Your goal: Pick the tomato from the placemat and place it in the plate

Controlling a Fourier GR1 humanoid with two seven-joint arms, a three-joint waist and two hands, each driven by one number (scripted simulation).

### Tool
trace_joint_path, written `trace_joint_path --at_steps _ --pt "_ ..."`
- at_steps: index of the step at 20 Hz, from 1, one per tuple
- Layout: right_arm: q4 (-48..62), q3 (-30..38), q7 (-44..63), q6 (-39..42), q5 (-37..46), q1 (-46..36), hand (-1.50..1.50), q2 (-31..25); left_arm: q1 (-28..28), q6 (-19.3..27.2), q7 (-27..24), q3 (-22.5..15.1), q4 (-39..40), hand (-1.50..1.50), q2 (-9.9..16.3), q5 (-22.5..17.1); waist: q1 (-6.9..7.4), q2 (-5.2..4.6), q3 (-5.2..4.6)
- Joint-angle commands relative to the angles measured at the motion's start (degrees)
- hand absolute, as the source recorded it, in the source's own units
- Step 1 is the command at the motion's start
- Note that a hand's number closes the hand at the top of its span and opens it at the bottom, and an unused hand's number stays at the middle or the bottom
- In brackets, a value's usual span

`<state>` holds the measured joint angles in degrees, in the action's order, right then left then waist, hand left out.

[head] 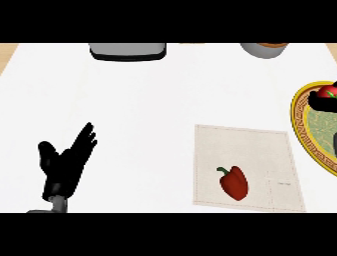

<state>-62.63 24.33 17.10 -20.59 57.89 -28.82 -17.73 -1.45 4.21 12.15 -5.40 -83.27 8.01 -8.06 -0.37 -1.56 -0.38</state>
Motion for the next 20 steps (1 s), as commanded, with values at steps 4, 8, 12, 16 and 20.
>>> trace_joint_path --at_steps 4,8,12,16,20 --pt "0.95 11.24 24.36 -20.23 10.61 -5.87 1.50 0.19 1.05 -1.10 -0.17 -1.01 -0.46 0.00 0.22 0.32 3.68 -1.11 -0.05" --pt "3.36 15.87 34.77 -31.23 20.18 -7.87 1.50 1.31 2.17 -1.36 0.19 -3.05 -0.32 0.00 -0.93 1.13 5.20 -1.60 0.16" --pt "5.32 20.59 42.40 -35.27 33.55 -9.03 1.50 1.17 3.08 -1.18 0.41 -2.67 -0.21 0.00 -0.64 1.31 5.83 -1.19 0.07" --pt "6.61 26.15 49.95 -37.53 46.73 -7.62 1.50 2.36 2.33 -2.13 0.30 -2.28 0.22 0.00 -0.02 0.74 5.67 -0.86 0.21" --pt "3.78 31.33 56.58 -38.53 58.68 -6.76 1.50 5.50 2.81 0.29 0.87 -3.19 0.74 0.00 -2.16 1.98 4.08 -0.11 0.34"
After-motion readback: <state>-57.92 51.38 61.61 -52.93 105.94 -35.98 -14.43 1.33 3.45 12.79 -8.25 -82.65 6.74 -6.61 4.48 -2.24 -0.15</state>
